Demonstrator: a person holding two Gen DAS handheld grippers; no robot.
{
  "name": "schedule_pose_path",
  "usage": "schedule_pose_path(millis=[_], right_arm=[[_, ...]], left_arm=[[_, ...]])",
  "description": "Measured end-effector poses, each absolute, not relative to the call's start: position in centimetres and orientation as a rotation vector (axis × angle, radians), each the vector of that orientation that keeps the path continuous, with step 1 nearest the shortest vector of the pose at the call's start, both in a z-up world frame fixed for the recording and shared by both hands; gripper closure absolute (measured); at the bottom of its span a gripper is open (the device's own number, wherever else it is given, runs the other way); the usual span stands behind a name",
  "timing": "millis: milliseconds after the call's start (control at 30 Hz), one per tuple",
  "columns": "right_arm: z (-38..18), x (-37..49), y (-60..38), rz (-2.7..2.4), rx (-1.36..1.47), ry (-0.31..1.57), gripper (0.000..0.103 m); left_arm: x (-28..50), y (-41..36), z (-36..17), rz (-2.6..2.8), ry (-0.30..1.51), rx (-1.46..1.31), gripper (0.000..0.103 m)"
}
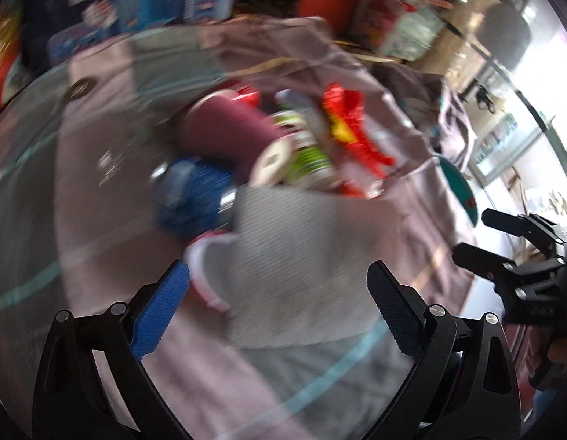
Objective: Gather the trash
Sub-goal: 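Move both tools back over the table toward the paper towel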
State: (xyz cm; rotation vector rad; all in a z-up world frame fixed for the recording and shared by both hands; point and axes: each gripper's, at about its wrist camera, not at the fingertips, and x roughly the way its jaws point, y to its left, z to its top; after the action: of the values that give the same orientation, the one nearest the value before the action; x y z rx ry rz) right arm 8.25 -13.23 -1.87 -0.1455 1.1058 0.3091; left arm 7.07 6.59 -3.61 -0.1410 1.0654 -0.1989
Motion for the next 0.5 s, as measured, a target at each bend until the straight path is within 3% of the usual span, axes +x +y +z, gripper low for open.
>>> schedule_pose_path(millis=[500], right_arm=[[-7.6,8.8,-2.3,0.427,-0.35,1.185,0.018]], left_arm=[[5.7,14.9,-8.5,-0.117,1.126,-0.259,0.006]])
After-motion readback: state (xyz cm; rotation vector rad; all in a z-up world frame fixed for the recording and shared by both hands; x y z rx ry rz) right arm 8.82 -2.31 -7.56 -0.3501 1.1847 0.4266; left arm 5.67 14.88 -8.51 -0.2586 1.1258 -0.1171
